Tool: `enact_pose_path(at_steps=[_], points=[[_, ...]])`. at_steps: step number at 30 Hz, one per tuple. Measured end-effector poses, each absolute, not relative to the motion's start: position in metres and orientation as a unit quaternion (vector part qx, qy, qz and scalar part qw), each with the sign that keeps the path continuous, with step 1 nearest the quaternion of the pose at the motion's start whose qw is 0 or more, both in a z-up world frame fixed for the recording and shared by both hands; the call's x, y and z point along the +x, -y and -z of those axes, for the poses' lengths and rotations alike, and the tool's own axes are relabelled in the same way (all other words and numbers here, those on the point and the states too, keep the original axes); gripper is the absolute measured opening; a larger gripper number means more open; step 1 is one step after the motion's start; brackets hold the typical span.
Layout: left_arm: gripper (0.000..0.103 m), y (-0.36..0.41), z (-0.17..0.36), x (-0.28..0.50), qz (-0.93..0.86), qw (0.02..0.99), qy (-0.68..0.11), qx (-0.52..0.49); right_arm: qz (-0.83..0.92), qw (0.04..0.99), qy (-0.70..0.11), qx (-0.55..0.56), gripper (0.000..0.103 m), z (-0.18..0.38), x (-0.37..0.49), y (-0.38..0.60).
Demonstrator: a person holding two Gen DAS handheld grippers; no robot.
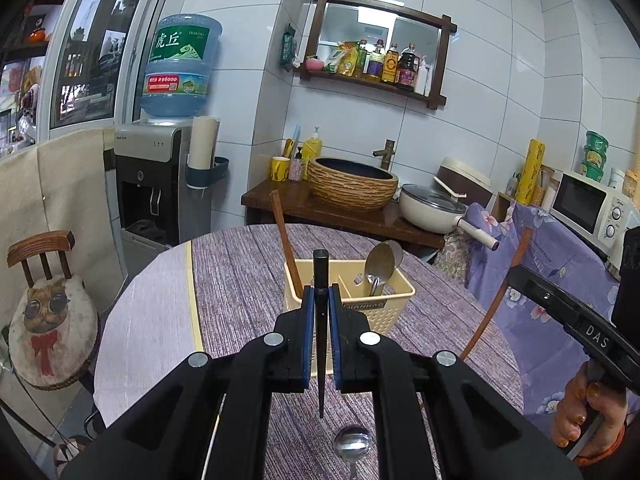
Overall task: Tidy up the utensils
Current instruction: 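Lift both chopsticks and carry them over the cream holder with both tools, then lower both chopsticks into the holder and open both tools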
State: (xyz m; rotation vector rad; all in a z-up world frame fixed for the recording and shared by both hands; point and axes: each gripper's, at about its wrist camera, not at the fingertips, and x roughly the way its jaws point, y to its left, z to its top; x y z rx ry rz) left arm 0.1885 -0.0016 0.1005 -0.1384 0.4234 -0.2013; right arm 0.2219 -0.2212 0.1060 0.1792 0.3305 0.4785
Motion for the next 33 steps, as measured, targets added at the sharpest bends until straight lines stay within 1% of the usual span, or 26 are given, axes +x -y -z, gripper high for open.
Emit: enact_pose_path(at_steps=[5, 9, 16, 19, 24, 33], points=[[0.008, 0.007, -0.121, 0.193, 0.12, 0.971, -0.198, -0.06, -0.247, 0.953, -0.157, 0.084, 0.008, -0.127, 0.23, 0.216], [0.008, 0.007, -0.151, 0.202, 0.152, 0.967, -0.192, -0.073, -0.251, 0.955, -0.141, 0.078, 0.008, -0.154, 0.239, 0.212], [0.008, 0.007, -0.216, 0.218, 0.131, 0.98, -0.134, -0.073, -0.237, 0.964, -0.089, 0.083, 0.008, -0.216, 0.264, 0.204], [0.008, 0.007, -0.227, 0.234, 0.107, 0.985, -0.118, -0.074, -0.225, 0.967, -0.079, 0.087, 0.008, -0.225, 0.28, 0.199], [0.008, 0.012, -0.206, 0.256, 0.081, 0.987, -0.118, -0.068, -0.193, 0.976, -0.077, 0.066, 0.008, -0.204, 0.301, 0.186], [0.008, 0.014, -0.132, 0.281, 0.069, 0.979, -0.178, -0.07, -0.185, 0.97, -0.14, 0.076, 0.008, -0.136, 0.327, 0.178]])
